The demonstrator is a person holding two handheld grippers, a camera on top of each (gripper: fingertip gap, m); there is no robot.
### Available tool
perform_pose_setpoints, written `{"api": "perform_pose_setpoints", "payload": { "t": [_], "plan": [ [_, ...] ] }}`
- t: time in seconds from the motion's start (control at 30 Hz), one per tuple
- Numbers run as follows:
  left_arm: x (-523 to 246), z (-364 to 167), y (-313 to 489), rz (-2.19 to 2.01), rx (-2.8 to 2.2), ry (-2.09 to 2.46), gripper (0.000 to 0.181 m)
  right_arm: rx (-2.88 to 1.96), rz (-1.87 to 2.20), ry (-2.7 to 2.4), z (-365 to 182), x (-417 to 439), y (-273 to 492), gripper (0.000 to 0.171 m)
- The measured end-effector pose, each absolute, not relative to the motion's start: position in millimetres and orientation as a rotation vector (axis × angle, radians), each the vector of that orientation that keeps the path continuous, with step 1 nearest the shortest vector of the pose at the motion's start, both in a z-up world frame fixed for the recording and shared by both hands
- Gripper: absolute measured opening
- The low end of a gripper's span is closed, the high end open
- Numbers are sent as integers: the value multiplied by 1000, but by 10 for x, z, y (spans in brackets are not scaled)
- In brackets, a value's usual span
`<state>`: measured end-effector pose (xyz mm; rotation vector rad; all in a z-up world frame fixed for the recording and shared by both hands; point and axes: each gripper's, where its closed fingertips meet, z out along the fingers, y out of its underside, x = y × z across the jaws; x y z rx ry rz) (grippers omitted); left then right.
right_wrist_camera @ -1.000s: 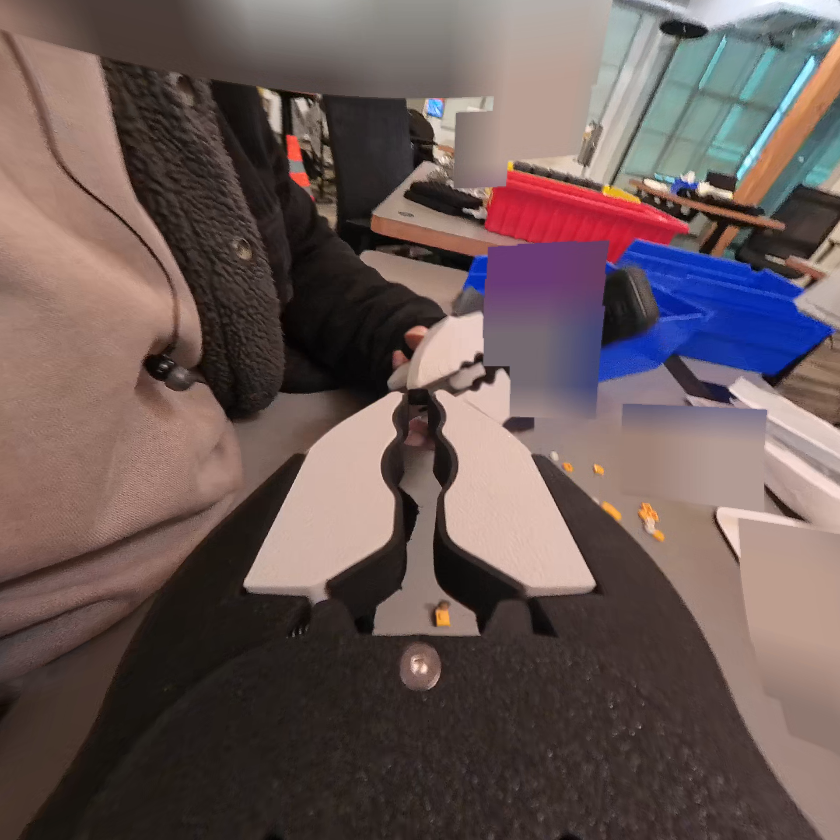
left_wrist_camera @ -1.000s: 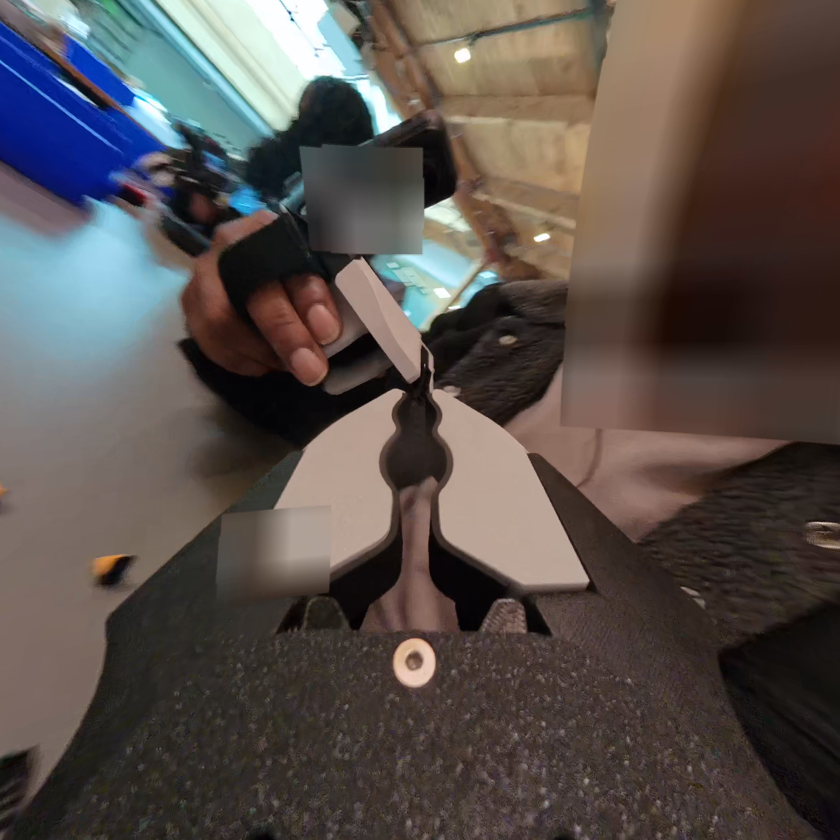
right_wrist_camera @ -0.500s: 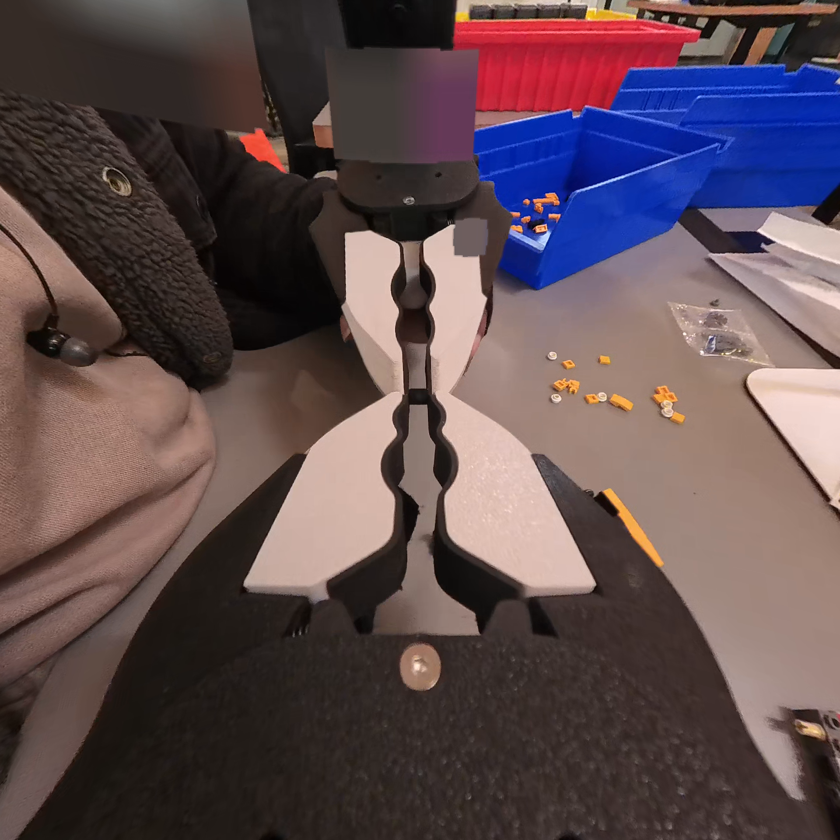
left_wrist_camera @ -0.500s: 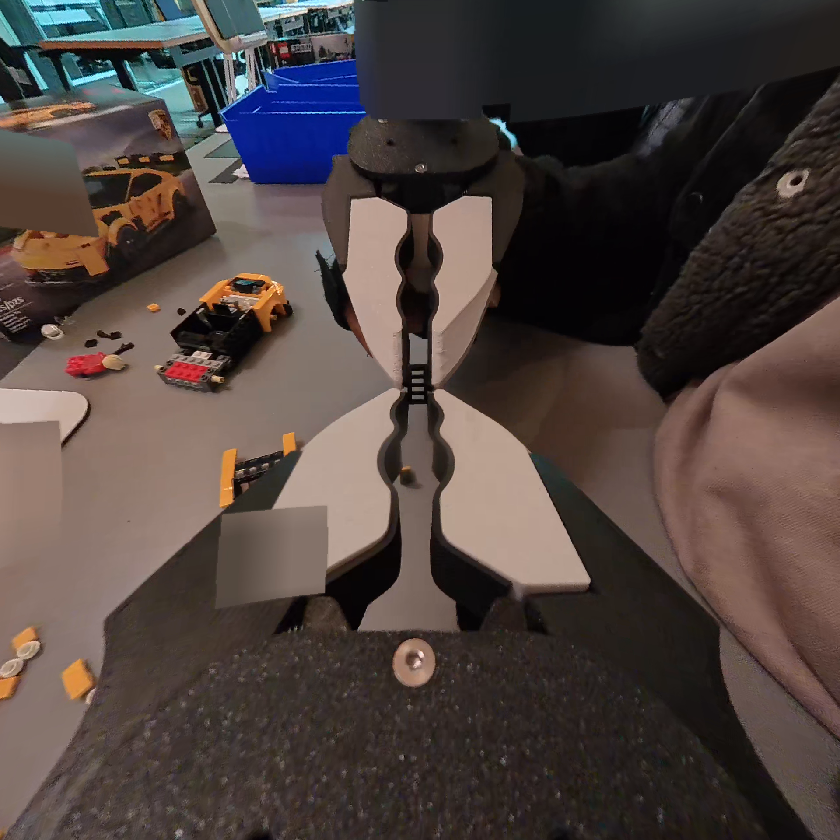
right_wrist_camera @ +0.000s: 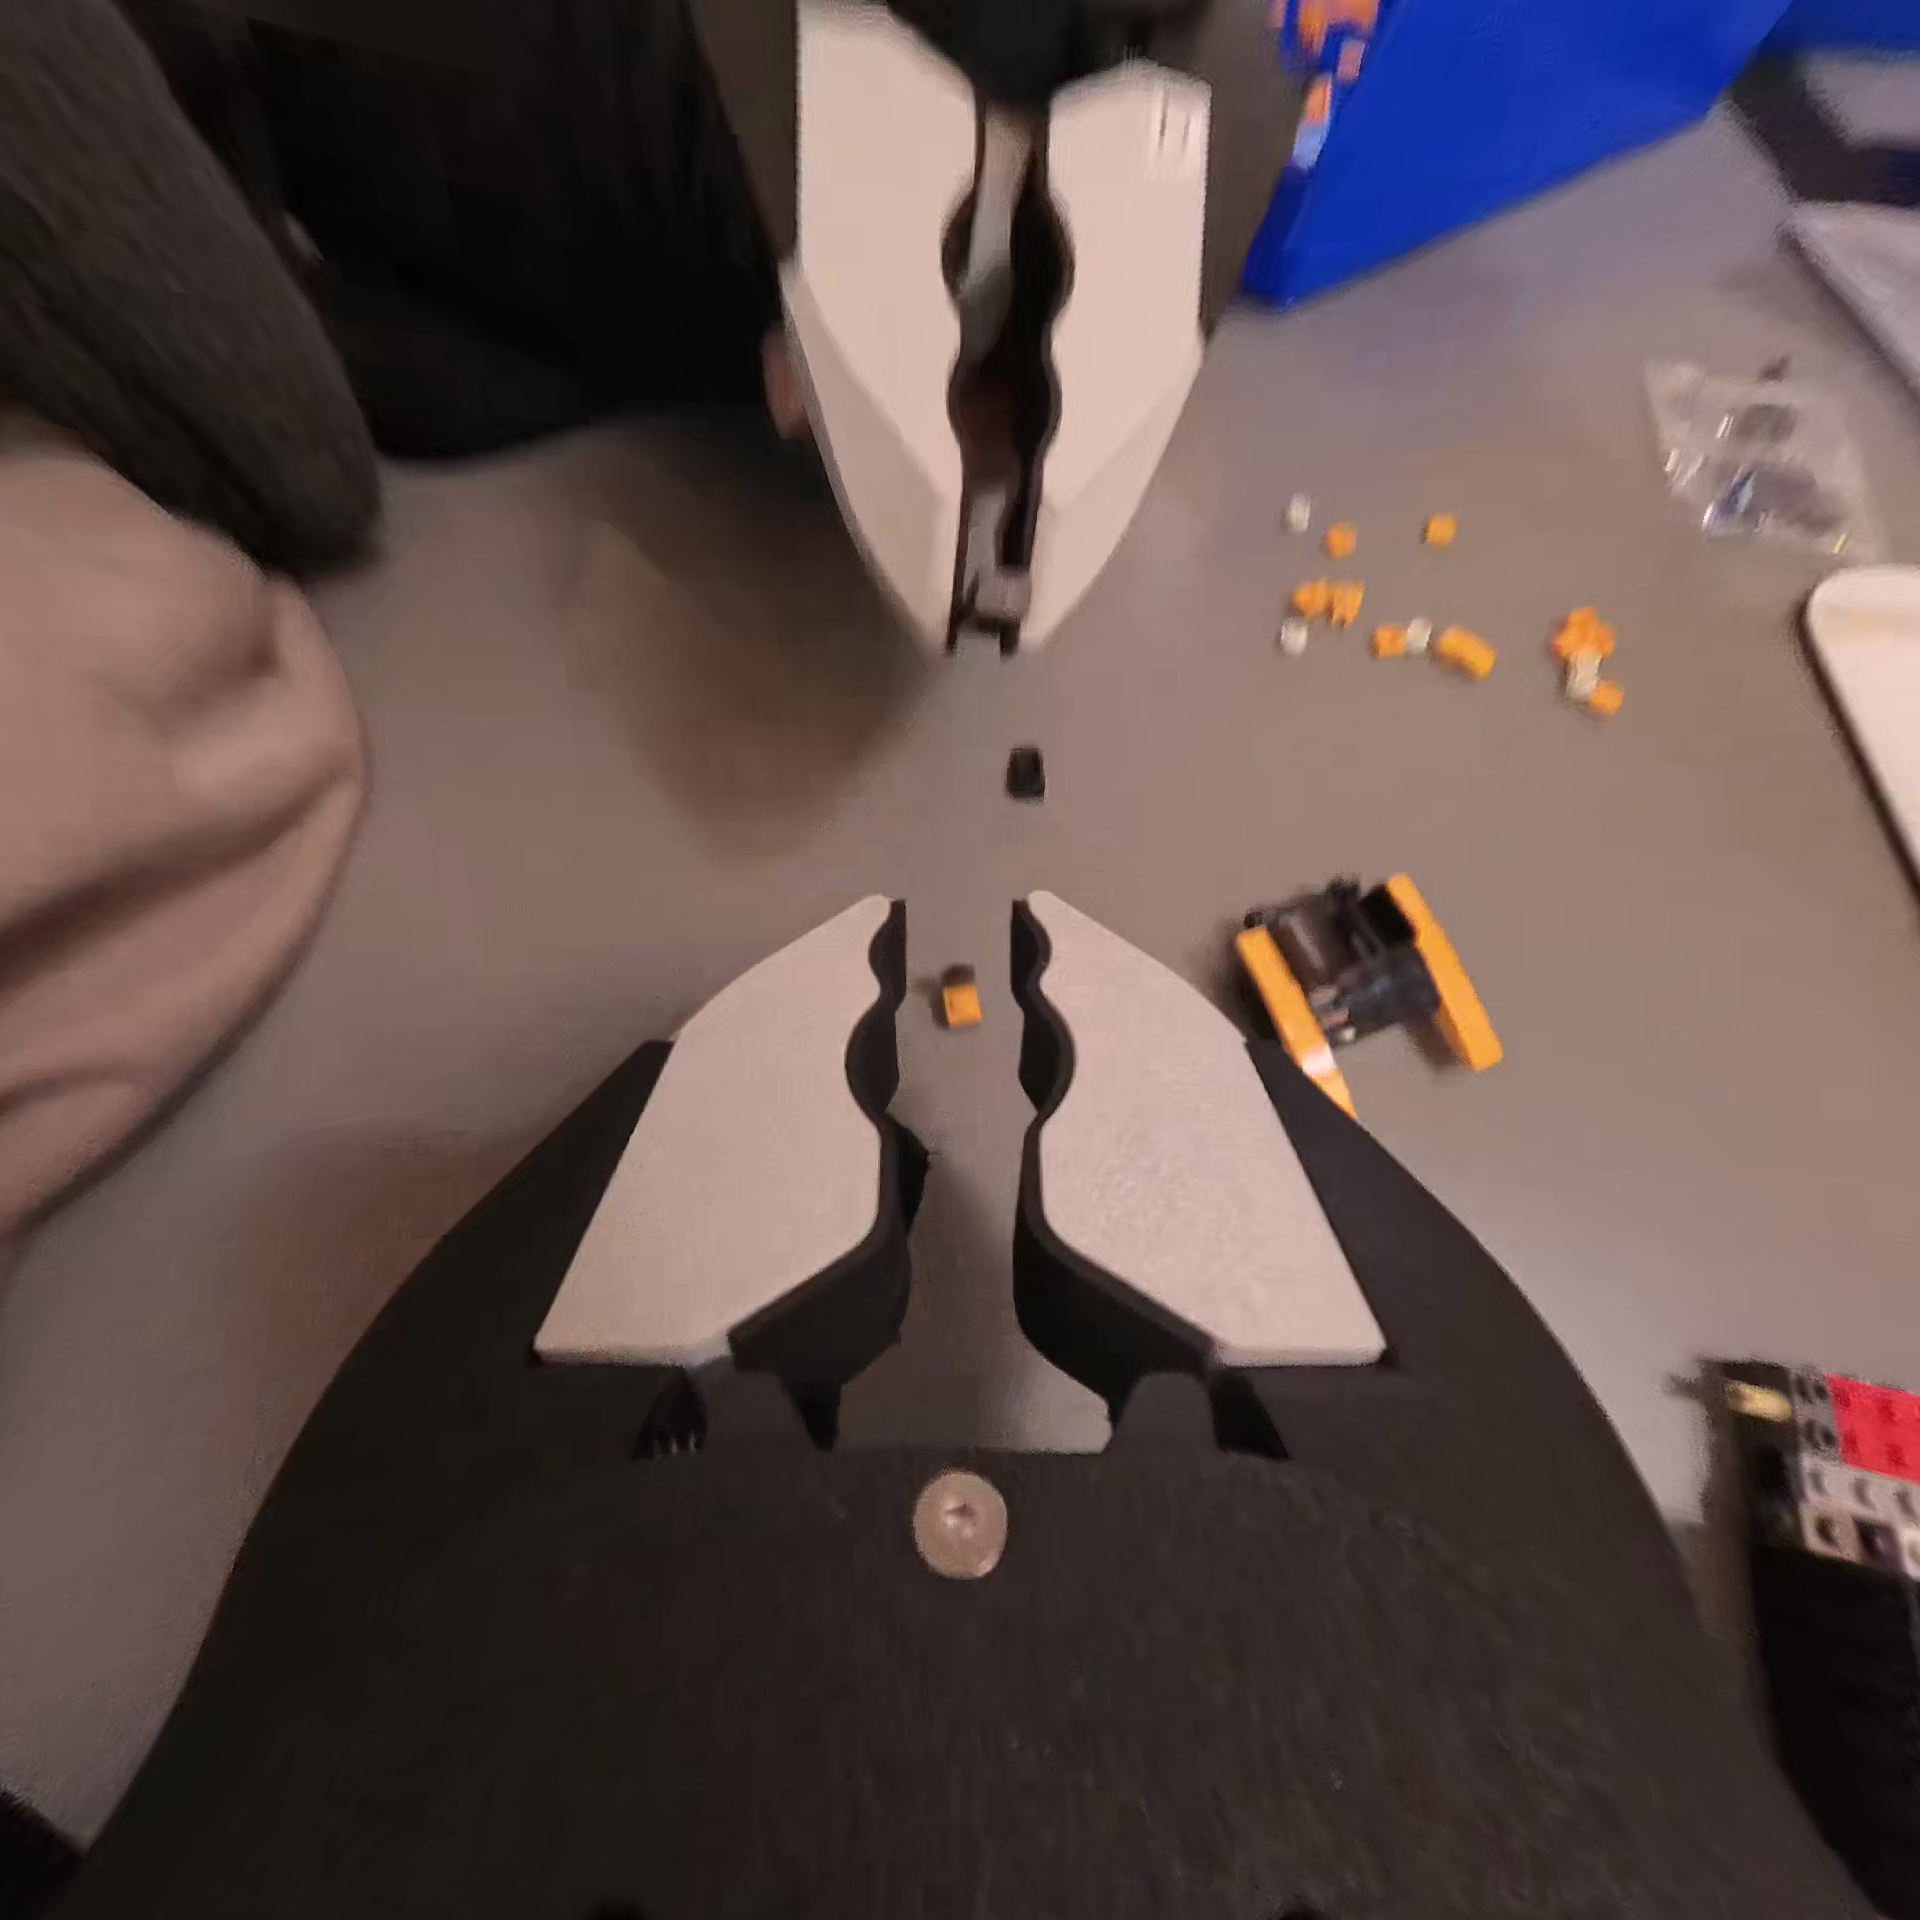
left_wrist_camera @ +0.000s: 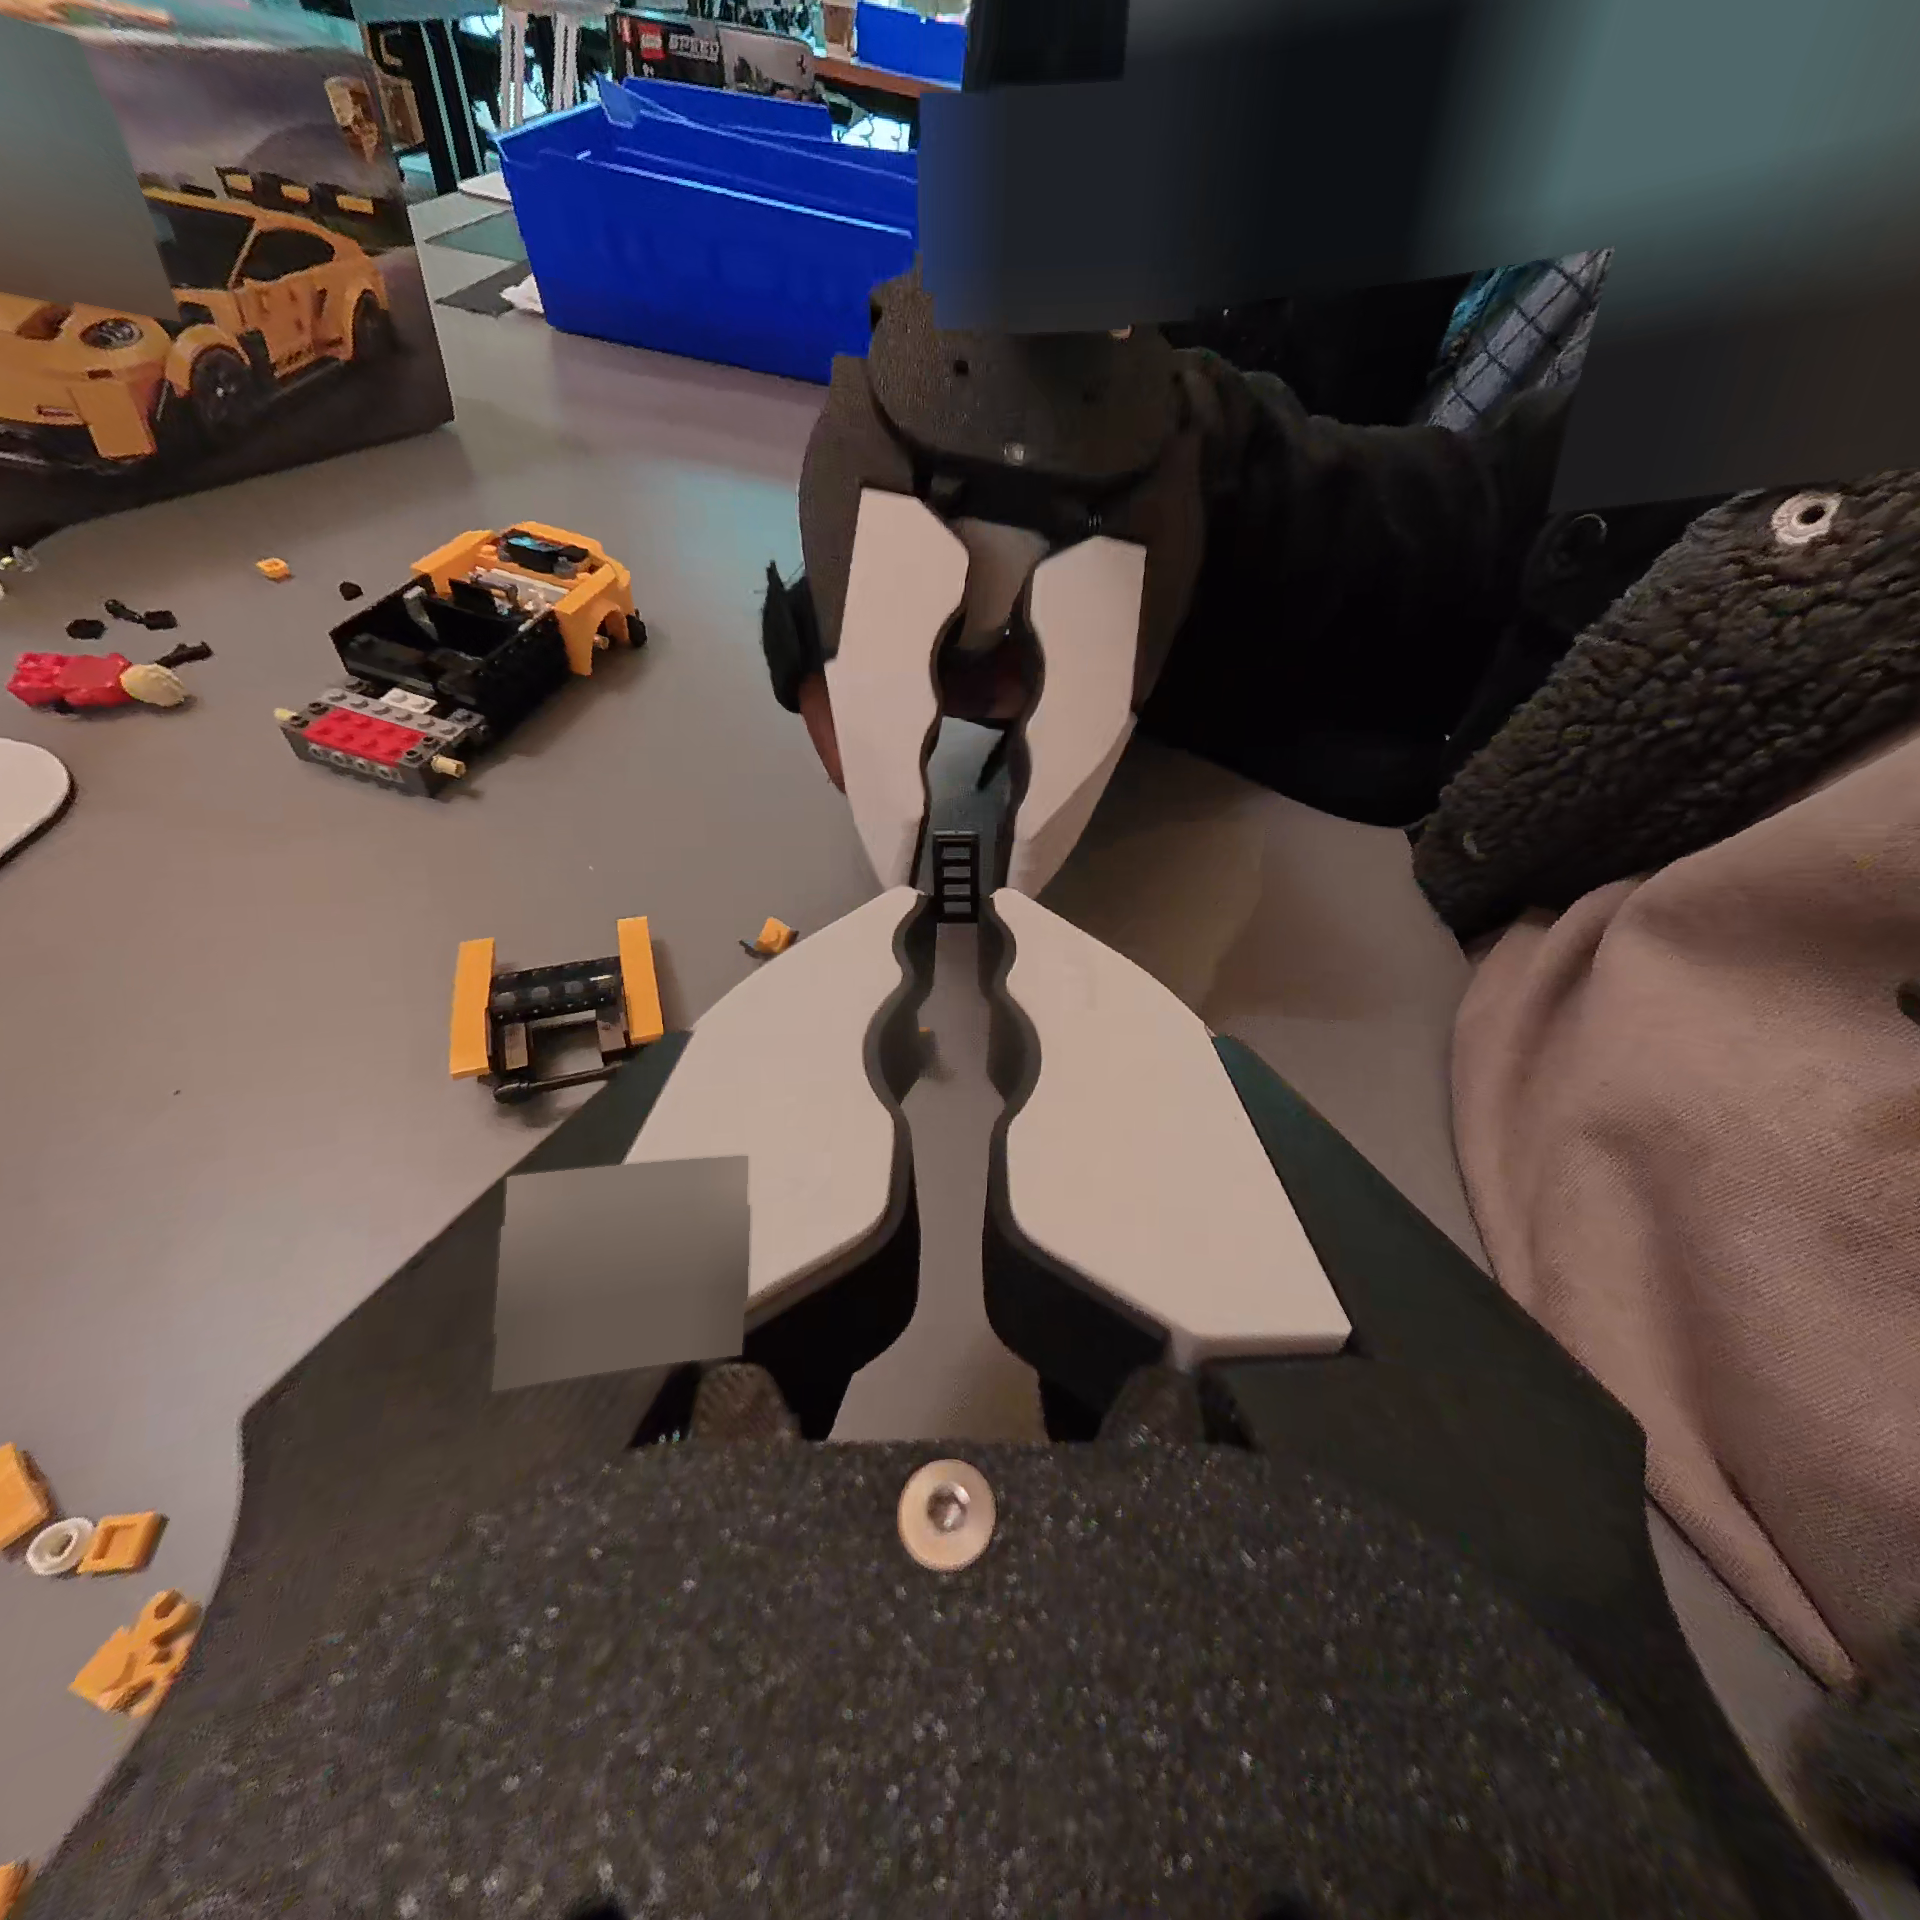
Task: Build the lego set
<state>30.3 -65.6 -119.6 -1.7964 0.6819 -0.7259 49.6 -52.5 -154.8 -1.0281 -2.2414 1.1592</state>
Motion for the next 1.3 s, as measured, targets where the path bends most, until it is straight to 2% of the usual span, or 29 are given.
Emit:
{"api": "perform_pose_setpoints", "payload": {
  "t": [0.17,0.37,0.57,0.87,1.3],
  "plan": [
    [297,-1365,-661,-694,-1875,724,7,-1052,968,-2365,-1908,497,-483,20],
    [308,-1502,-682,-669,-1942,776,7,-1043,868,-2437,-2056,470,-508,18],
    [323,-1567,-714,-658,-1978,812,7,-1030,864,-2436,-2096,426,-542,8],
    [268,-1486,-677,-628,-1941,776,7,-1071,1350,-2083,-1523,228,-613,8],
    [253,-1528,-670,-621,-1953,786,7,-1119,1465,-2051,-1519,175,-696,8]
  ]
}}
